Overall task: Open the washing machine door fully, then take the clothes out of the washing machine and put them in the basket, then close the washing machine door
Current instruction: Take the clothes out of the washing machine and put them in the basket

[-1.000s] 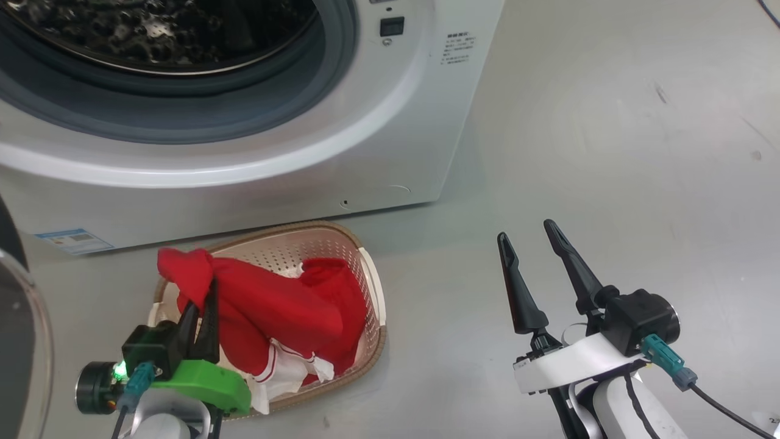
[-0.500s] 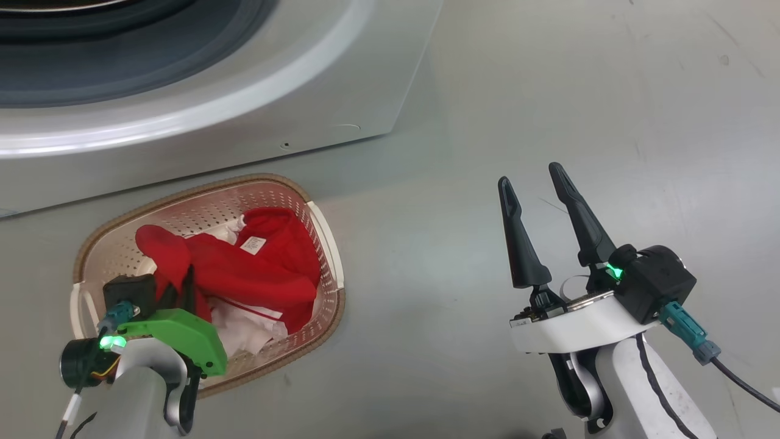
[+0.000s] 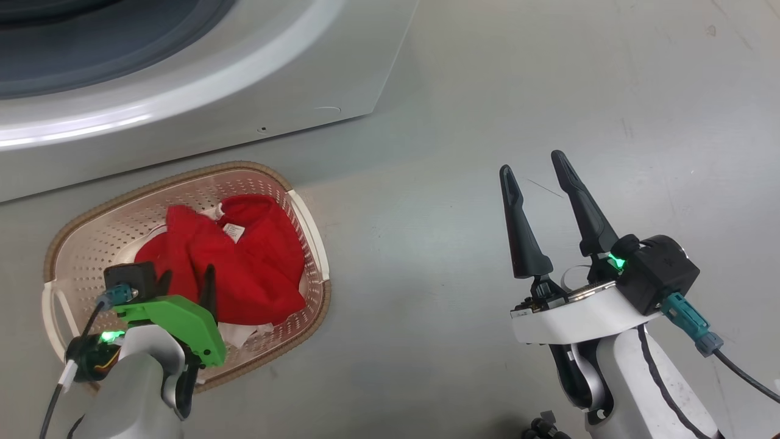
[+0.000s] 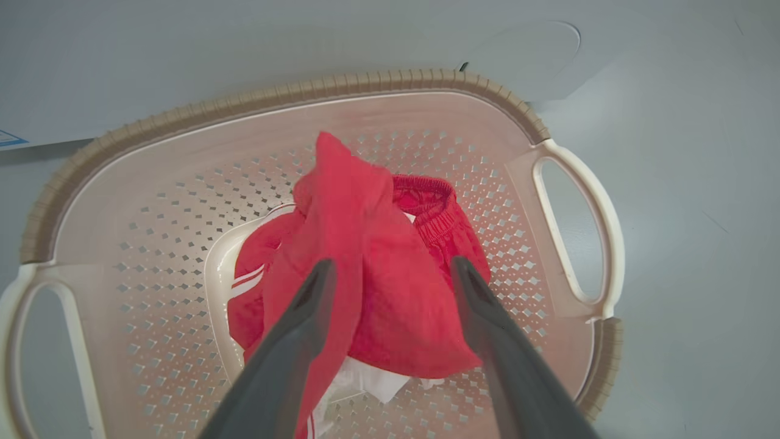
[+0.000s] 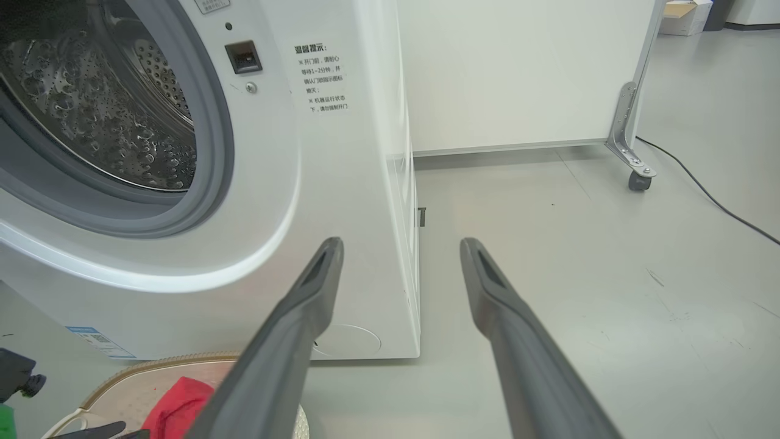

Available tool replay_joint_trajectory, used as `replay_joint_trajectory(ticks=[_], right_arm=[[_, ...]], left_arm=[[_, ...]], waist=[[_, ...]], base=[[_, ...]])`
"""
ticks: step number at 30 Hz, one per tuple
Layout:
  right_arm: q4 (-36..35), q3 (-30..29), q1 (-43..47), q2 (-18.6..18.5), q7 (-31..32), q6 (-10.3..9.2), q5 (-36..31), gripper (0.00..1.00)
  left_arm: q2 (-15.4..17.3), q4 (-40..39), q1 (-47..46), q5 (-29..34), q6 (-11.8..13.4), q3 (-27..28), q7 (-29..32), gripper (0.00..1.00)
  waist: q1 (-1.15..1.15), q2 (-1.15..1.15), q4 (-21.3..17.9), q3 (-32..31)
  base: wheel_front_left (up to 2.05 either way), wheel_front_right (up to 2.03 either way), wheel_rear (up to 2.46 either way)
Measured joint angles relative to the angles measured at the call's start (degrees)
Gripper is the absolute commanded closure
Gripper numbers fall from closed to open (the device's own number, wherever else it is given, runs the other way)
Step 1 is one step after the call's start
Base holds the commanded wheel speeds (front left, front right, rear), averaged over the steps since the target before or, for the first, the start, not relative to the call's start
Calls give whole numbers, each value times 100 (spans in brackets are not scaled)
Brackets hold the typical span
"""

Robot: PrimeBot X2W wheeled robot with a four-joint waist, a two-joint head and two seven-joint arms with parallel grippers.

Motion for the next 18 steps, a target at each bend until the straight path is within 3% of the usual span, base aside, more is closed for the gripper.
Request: replay_joint_trajectory(ticks=[8, 18], right_arm=[[59, -38, -26, 2, 0, -2, -2, 0], [291, -469, -36, 0, 0, -3, -280, 0]], left_arm=[[-4, 328, -247, -37, -110, -23, -172, 0], [-38, 318, -315, 127, -259, -124, -966, 0]], waist=[[0, 0, 44, -6], [0, 0, 275, -337]], base=[[0, 0, 0], [0, 0, 0]])
